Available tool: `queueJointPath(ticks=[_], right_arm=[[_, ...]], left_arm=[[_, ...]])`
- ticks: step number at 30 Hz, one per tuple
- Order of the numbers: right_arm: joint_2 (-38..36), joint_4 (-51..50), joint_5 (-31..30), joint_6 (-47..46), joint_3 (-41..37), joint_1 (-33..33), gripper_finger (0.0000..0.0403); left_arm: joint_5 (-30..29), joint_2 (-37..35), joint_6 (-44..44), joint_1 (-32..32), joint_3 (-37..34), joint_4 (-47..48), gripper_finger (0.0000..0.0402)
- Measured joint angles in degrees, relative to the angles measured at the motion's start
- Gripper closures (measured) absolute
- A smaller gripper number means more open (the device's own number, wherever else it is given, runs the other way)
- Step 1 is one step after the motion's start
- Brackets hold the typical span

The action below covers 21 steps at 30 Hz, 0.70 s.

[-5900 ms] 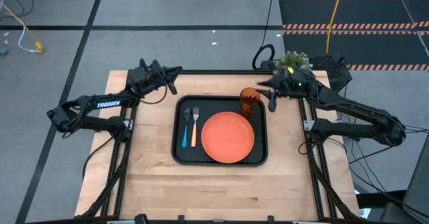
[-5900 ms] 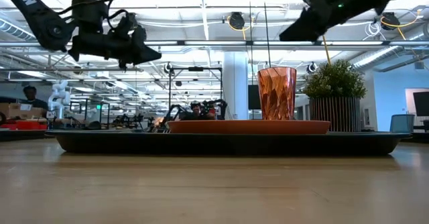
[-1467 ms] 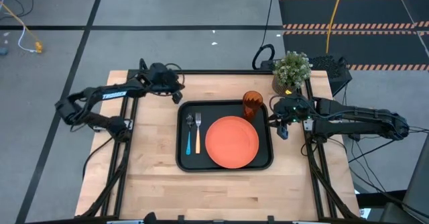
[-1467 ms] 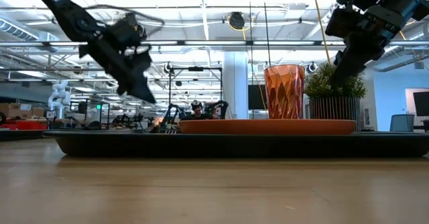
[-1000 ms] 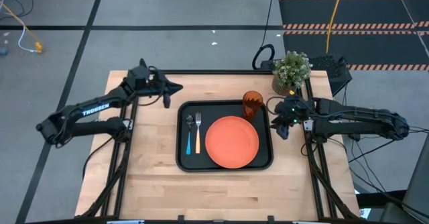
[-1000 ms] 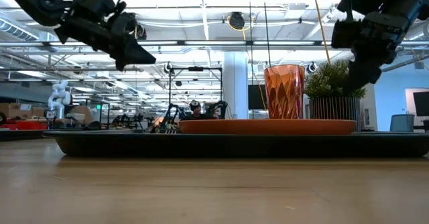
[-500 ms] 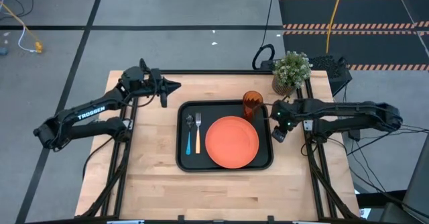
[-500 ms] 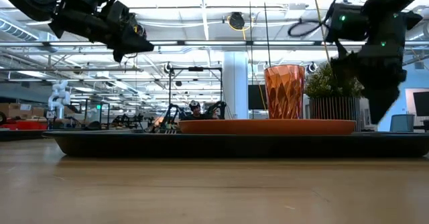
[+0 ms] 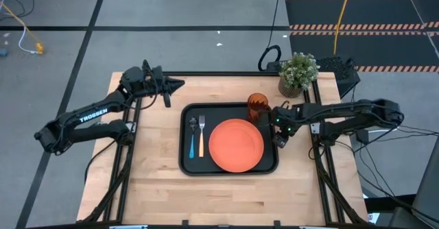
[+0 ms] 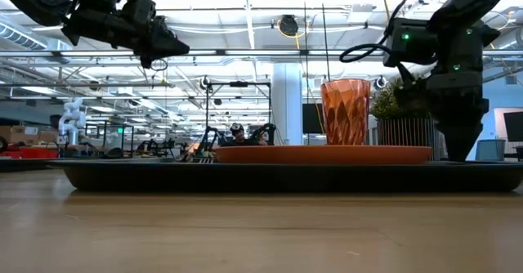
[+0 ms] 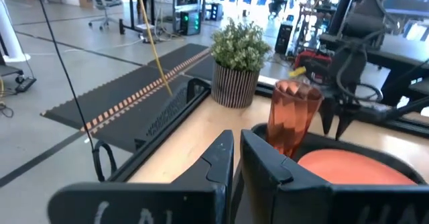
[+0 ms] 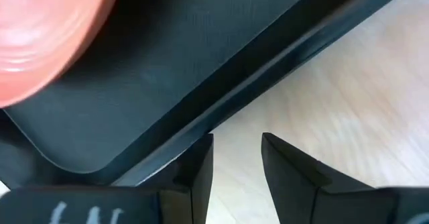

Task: Pick and place plate/cup/fork/spoon on tray
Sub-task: Adjust the black serving tray

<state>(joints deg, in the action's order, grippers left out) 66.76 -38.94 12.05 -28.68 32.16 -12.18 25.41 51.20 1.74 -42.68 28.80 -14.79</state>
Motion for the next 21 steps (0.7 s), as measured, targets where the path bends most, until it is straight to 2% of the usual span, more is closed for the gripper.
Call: queueJointPath(ticks=[9, 21], right_arm=[[4.02, 3.27, -0.04, -0.24, -0.02, 2.18, 0.0284], [4.23, 8.71, -0.02, 0.86, -0.04, 2.16, 0.0284]], left_arm=[[0.02, 0.00, 1.31, -0.28, 0.00, -0.44, 0.0371], [0.02, 0.00, 1.60, -0.28, 0.00, -0.32, 0.0371]])
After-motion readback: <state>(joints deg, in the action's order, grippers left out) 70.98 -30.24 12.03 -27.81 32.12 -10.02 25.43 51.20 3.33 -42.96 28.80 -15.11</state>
